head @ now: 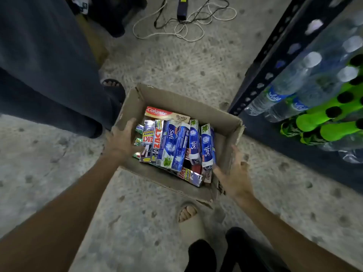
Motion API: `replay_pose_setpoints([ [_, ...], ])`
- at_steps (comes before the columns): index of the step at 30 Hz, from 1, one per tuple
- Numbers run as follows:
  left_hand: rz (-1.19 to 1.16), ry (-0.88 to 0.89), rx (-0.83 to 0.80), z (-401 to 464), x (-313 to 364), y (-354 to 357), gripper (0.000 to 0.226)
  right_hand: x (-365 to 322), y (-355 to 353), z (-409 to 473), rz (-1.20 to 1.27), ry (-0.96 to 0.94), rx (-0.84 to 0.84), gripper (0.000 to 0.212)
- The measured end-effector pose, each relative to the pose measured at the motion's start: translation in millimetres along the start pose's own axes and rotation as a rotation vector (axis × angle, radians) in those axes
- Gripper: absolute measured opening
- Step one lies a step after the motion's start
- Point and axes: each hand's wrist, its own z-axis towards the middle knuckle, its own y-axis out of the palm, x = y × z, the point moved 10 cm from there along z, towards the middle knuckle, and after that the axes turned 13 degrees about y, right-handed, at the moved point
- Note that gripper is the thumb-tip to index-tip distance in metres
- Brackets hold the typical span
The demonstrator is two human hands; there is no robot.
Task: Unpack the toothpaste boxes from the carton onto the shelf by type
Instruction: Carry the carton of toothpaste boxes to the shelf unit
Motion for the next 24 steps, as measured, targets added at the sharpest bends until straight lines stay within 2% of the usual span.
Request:
replay_pose_setpoints([
  [2,0.028,0.013,-0.025,18,-11,1,0.105,-2,9,15,-0.069,-0.003,0.049,0.088],
  [6,-0.063,0.024,-0.081,58,-38,9,0.104,-1,24,42,-0.077,0.014,0.087,0.083],
  [12,-0.024,0.079,-0.028,89,-60,15,0.099,-6,23,59,-0.214,0.002,0.249,0.075],
  [15,0.028,0.103,-0.053,97,-59,19,0.093,-8,28,63,-0.268,0.019,0.279,0.080],
  [20,0.116,0.120,-0.021,100,-52,16,0.077,-4,23,67,-0.310,0.026,0.219,0.099],
  [24,0.102,0.123,-0.005,88,-48,4,0.072,1,13,62,-0.287,-0.006,0.204,0.099],
])
